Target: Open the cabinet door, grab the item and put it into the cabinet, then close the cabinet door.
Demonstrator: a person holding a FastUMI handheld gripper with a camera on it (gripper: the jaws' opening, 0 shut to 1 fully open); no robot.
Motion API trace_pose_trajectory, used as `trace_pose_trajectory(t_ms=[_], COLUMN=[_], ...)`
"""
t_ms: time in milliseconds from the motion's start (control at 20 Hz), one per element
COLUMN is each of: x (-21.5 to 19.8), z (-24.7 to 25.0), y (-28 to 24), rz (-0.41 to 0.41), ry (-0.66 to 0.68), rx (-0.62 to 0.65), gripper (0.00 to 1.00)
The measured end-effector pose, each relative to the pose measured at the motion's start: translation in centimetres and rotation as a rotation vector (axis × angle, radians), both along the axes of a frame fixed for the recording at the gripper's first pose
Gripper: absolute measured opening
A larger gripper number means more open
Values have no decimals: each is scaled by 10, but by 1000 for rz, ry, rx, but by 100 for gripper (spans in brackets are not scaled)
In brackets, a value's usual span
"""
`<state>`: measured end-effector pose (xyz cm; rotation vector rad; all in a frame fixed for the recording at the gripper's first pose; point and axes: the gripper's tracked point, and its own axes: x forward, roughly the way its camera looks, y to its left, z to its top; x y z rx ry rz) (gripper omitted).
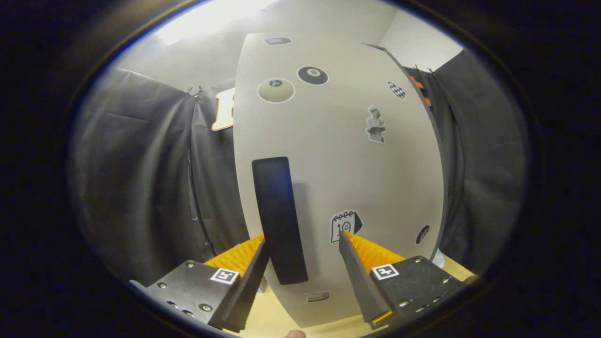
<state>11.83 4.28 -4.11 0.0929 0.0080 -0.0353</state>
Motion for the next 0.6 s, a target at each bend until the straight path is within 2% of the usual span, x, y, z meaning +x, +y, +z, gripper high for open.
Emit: trace_pose_trajectory(t_ms=[200, 600], x=[18, 26], z=[-7, -18], y=[5, 11], rz=[8, 13], ry=[5, 16], rx=[-2, -11], gripper=[88, 88])
